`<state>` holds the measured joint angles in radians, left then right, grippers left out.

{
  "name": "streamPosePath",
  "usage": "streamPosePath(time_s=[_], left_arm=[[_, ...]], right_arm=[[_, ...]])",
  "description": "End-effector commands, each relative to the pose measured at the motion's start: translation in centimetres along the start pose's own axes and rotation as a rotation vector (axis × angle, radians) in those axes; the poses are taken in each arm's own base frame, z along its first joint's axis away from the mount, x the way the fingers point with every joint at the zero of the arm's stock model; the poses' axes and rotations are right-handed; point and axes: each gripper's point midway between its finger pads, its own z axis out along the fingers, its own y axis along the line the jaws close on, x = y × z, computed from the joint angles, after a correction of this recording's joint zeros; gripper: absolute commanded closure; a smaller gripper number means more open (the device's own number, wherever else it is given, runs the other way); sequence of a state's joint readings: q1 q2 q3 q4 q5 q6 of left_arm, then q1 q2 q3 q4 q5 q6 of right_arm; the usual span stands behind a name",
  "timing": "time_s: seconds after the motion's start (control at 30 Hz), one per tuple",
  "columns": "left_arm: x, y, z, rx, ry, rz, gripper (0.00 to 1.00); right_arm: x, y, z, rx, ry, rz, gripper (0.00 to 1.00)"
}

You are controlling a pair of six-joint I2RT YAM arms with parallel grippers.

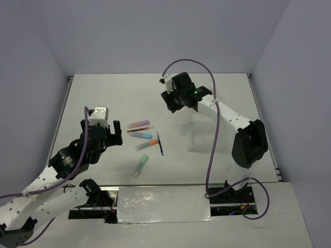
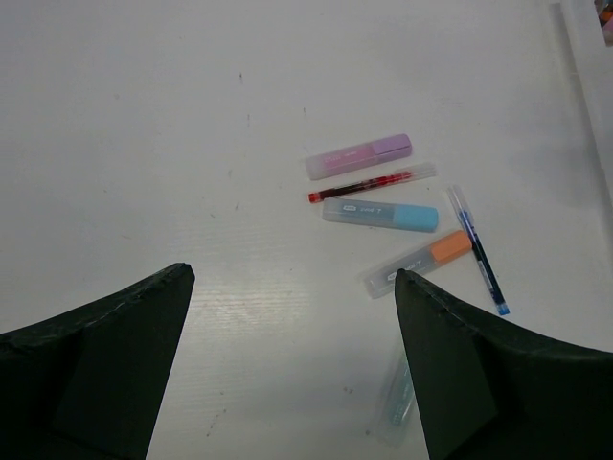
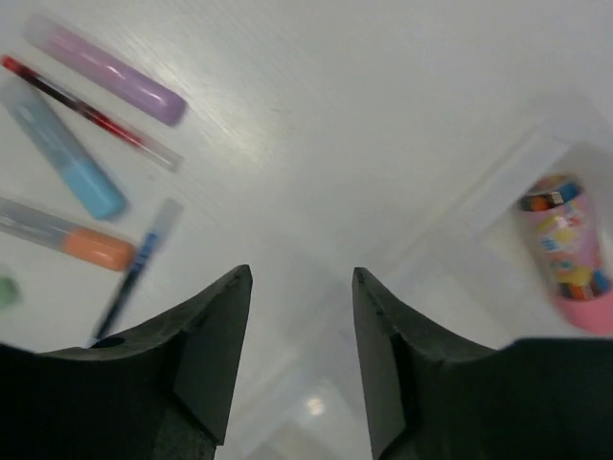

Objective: Sort the stationery into containers
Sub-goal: Pick up the pen from the center of the board.

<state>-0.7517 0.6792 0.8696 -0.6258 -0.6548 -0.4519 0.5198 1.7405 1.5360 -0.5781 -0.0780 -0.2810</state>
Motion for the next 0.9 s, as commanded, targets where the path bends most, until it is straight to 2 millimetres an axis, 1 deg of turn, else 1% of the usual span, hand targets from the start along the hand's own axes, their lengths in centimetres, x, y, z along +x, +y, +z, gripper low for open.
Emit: streamPosePath(time_s=[0.0,0.03,0.07,0.1,0.13,0.17,0.2,0.23,0.3,0.33,0.47,0.63,0.8,0.87], left_arm=[[-1.2,0.7,-0.1,-0.038,-0.040,-0.039,0.01],[-1.1,0.6,-0.1,-0.036,-0.039,-0.036,0.01],[-1.1,0.5,0.0,-0.033,-0.035,-0.034,0.01],[-1.1,0.5,0.0,-0.032,-0.033,-0.032,0.01],[-1.0,0.4,0.1,-0.031,-0.030,-0.031,0.01],[-0.9,0.3,0.1,-0.027,-0.024,-0.028,0.01],[-0.9,0.3,0.2,-0.025,-0.022,-0.026,0.01],[-0.8,0.2,0.2,-0.021,-0.018,-0.024,0.01],[-0.7,0.0,0.3,-0.012,-0.012,-0.020,0.01],[-0.7,0.0,0.2,-0.008,-0.013,-0.024,0.01],[-0.7,-0.2,0.2,0.001,-0.015,-0.023,0.01],[-0.5,-0.5,0.3,0.012,-0.005,-0.015,0.01],[-0.6,-0.6,0.3,0.021,-0.006,-0.014,0.01],[-0.5,-0.6,0.3,0.024,-0.007,-0.013,0.01]], right_arm=[[-1.2,2.5,0.6,0.083,-0.029,0.365,0.50],[0.0,4.6,1.7,0.049,-0.016,0.426,0.51],[0.6,6.2,2.5,0.039,-0.005,0.428,0.52],[1.4,9.1,3.1,0.018,0.020,0.412,0.50],[1.8,9.4,3.7,0.059,0.029,0.411,0.48],[2.1,10.2,4.2,0.059,0.040,0.410,0.47],[3.0,11.6,5.4,0.047,0.071,0.410,0.47],[3.2,12.4,5.9,0.030,0.081,0.412,0.47],[4.1,13.1,7.0,0.045,0.114,0.427,0.47],[4.2,13.6,7.2,0.046,0.117,0.426,0.47],[5.1,13.8,7.9,0.060,0.132,0.455,0.47],[6.4,14.0,8.8,0.076,0.173,0.434,0.49],[7.8,14.5,9.9,0.067,0.225,0.415,0.53],[8.4,14.6,10.3,0.067,0.245,0.409,0.57]])
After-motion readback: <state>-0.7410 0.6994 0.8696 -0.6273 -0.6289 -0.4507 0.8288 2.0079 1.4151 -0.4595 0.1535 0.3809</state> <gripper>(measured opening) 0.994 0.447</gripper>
